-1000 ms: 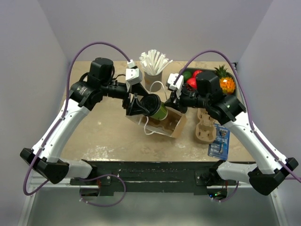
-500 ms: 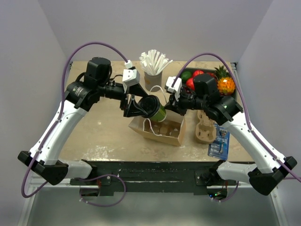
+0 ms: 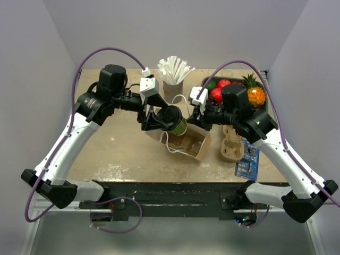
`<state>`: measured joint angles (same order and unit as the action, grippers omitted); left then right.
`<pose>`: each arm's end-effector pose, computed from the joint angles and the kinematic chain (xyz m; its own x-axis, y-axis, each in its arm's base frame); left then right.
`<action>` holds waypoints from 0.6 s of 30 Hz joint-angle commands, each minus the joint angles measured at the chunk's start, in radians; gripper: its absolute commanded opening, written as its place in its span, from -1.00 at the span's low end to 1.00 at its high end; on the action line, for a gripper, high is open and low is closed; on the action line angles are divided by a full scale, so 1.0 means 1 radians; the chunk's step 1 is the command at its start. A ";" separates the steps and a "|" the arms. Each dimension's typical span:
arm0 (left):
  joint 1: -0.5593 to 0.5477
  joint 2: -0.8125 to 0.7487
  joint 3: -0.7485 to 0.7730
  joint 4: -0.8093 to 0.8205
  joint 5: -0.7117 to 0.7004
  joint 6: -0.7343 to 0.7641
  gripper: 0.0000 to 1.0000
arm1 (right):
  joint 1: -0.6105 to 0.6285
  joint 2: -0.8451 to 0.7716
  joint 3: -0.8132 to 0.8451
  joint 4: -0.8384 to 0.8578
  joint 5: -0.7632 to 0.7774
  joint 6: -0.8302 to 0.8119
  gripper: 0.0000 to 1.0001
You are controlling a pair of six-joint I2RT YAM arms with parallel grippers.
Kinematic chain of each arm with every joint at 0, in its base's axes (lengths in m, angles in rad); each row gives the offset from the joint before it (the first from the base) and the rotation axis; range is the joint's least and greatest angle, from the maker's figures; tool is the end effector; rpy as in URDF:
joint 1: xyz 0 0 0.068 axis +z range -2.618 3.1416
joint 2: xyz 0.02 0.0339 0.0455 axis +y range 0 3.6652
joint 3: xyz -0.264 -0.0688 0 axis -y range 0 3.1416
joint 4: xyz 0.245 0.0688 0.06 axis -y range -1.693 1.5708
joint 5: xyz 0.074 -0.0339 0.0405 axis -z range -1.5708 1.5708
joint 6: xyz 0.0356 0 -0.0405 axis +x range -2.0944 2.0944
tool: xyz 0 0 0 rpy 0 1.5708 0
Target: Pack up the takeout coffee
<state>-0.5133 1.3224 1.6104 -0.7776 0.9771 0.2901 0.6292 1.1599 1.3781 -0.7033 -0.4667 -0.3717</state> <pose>0.2084 -0.1513 0.4523 -0.1317 0.2579 -0.9571 0.9910 0.0567 -0.1211 0.1800 0.1509 0.4178 -0.0435 -0.4328 -0.9004 -0.9264 0.3548 -0.1258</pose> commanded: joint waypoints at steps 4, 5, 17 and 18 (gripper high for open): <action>-0.004 0.011 -0.043 0.144 -0.040 -0.101 -1.00 | 0.010 -0.017 -0.001 0.025 -0.053 0.004 -1.00; -0.002 0.017 -0.044 0.144 -0.028 -0.101 -1.00 | 0.013 -0.017 0.002 0.021 -0.053 0.002 -1.00; -0.016 0.083 -0.029 -0.053 0.152 0.079 -1.00 | 0.010 -0.014 0.007 0.028 -0.020 0.014 -1.00; -0.016 0.084 -0.024 -0.072 0.156 0.089 -1.00 | 0.010 -0.014 0.006 0.031 -0.018 0.017 -1.00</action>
<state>-0.5205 1.3991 1.5536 -0.7681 1.0462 0.2932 0.6334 1.1591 1.3754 -0.7036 -0.4656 -0.3702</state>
